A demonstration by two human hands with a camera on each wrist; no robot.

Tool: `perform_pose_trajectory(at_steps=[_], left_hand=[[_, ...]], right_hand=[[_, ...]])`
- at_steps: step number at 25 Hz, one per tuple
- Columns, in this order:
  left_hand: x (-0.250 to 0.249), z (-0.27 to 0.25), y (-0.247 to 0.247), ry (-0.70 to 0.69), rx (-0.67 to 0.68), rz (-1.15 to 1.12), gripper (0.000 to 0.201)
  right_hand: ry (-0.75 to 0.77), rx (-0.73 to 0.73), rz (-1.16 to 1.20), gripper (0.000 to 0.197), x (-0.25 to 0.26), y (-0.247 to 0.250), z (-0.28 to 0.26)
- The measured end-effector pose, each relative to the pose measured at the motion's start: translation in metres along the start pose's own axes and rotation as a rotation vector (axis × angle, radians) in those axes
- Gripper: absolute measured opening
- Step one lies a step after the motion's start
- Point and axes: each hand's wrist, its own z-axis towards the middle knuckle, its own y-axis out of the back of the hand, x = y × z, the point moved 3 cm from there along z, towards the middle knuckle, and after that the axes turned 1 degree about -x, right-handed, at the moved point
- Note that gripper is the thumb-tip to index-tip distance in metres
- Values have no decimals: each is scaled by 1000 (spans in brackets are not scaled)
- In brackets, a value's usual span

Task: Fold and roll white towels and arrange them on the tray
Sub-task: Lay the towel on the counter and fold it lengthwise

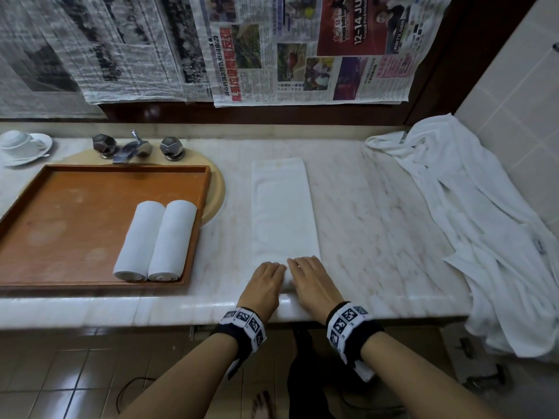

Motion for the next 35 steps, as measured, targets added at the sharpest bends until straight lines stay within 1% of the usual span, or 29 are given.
perform_pose_trajectory(at_steps=[2, 3, 4, 6, 8, 10, 12, 13, 14, 16, 19, 20, 22, 23, 24, 25, 26, 27, 28, 31, 32, 34, 35], left_hand=[[5, 16, 4, 64, 101, 17, 37], [4, 23, 6, 71, 153, 37, 34], [2, 27, 7, 72, 170, 65, 33], [-2, 27, 11, 106, 119, 103, 35], [-9, 13, 13, 116, 11, 95, 45], [-16, -3, 9, 48, -68, 75, 50], [-16, -10, 7, -2, -62, 64, 48], [-14, -9, 7, 1, -37, 55, 46], [-10, -5, 6, 18, -17, 49, 44], [-2, 7, 9, 72, 44, 47, 42], [0, 25, 14, 99, 172, 77, 43], [-1, 28, 15, 114, 172, 98, 39], [-6, 26, 17, 164, 97, 73, 34], [-10, 21, 17, 157, 60, 63, 33], [-13, 14, 15, 111, 3, 64, 34], [-15, 6, 12, 57, -48, 75, 37], [-16, -1, 8, 13, -79, 90, 43], [-17, -6, 6, -10, -71, 89, 47], [-18, -8, 5, -23, -61, 84, 47], [-12, 3, 8, 8, -16, 123, 36], [-10, 10, 9, 25, 13, 131, 33], [-8, 22, 11, 68, 92, 118, 29], [-8, 26, 12, 91, 124, 127, 30]], right_hand=[[0, -44, -26, 55, 6, -9, -6], [-2, -45, -22, 53, 7, -11, -6], [-9, -47, -14, 50, 5, -11, -4], [-46, -53, 19, 49, 0, -6, 3], [-83, 47, 69, 51, -1, 1, 10], [-83, 105, 64, 53, -4, 3, 14], [-96, 108, 65, 51, -4, 1, 13], [-106, 83, 57, 49, -3, 1, 11], [-105, 21, 23, 47, -2, 1, 8], [-80, -31, -38, 45, -1, -6, -1], [-40, 17, -42, 56, 0, -11, -8], [-41, 34, -39, 57, -3, -8, -4], [-25, 48, -26, 47, -8, -2, 4], [-28, 72, -3, 47, -9, 3, 9], [-9, 104, 8, 52, -9, 7, 13], [12, 117, 14, 51, -8, 9, 15], [14, 113, 23, 44, -8, 10, 16], [0, 121, 18, 39, -8, 9, 18], [-12, 126, 27, 36, -8, 7, 17], [-10, 45, 61, 32, -7, 3, 10], [-2, 22, 48, 34, -7, 0, 6], [-11, 23, 10, 50, -10, -4, 2], [-9, 0, -5, 55, -10, -4, 3]])
